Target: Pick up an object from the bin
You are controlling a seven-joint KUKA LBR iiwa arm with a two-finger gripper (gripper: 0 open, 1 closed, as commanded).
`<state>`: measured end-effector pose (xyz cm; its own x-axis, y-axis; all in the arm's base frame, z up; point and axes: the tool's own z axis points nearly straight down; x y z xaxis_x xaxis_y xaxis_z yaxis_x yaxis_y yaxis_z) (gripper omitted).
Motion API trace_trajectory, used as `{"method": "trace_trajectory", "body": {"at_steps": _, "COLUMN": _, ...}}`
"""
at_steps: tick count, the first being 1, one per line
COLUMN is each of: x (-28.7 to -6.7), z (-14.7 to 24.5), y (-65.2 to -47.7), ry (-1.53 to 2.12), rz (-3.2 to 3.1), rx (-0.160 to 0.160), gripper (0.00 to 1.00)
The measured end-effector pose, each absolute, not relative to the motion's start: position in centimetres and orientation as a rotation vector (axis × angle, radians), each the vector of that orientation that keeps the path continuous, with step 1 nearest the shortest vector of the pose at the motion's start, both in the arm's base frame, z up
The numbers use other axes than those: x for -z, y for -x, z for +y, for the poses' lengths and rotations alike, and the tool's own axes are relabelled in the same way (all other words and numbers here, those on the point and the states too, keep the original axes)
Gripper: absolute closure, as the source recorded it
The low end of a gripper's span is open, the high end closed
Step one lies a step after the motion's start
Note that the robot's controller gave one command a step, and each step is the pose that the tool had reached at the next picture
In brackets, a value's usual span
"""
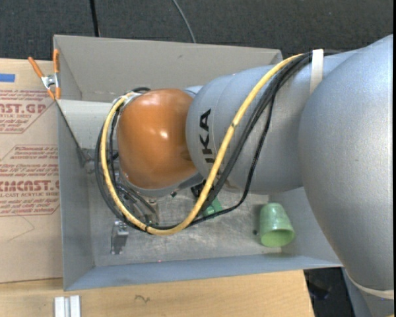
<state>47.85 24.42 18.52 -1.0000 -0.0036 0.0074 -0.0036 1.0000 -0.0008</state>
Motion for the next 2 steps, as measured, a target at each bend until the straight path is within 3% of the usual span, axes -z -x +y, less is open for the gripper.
{"method": "trace_trajectory", "body": {"at_steps": 1, "x": -11.8, "z": 14.8, "y": -50.0, "ry": 0.036, "rz": -3.136, "rx": -0.008, "gripper": 0.00}}
{"method": "trace_trajectory", "body": {"at_steps": 2, "x": -19.0, "z": 11.2, "y": -50.3, "ry": -0.018, "rz": -3.148, "rx": 0.001, "gripper": 0.00}}
